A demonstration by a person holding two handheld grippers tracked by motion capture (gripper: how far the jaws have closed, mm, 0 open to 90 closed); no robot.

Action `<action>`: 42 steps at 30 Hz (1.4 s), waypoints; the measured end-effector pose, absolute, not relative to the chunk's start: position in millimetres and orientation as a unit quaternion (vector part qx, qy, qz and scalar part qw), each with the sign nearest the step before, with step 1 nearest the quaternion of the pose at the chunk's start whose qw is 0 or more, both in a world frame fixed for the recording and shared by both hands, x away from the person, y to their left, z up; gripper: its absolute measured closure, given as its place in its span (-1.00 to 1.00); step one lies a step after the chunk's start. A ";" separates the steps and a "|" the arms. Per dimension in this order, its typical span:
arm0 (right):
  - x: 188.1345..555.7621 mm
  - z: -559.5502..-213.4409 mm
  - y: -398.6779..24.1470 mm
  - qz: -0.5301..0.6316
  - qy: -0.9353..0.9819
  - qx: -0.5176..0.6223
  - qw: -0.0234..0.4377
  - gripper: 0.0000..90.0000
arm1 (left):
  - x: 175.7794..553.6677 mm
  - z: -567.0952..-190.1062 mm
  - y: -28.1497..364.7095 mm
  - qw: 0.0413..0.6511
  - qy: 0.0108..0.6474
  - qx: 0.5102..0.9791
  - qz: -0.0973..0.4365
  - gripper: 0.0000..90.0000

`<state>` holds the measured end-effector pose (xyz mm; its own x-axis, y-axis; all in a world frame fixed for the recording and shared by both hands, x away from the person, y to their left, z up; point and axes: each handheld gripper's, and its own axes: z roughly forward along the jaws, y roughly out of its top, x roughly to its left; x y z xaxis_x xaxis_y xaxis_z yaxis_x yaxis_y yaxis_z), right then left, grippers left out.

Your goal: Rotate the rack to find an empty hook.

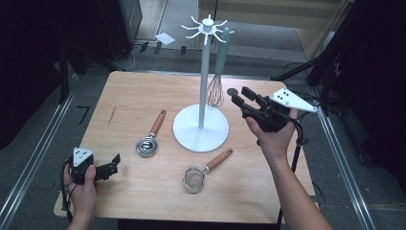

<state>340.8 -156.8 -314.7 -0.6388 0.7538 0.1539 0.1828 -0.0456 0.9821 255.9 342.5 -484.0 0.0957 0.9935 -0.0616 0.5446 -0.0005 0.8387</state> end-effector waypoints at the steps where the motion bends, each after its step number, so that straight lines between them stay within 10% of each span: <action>1: 338.0 -320.0 -158.0 0.624 0.654 0.362 0.226 0.25 | 255.4 -484.0 341.5 0.372 0.599 0.640 0.305 -1.00; 22: 301.1 -388.2 -183.7 0.588 0.664 0.402 0.228 0.24 | 235.3 -459.2 289.5 0.390 0.517 0.688 0.328 -0.99; 42: 280.5 -446.9 -208.3 0.552 0.667 0.456 0.207 0.21 | 225.4 -471.4 216.4 0.414 0.453 0.750 0.248 0.28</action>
<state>280.5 -208.3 -446.9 -0.4983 0.8368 0.2268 0.3797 -0.0246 0.9248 225.4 216.4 -471.4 0.4670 0.8843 -0.0034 0.4734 -0.2468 0.8456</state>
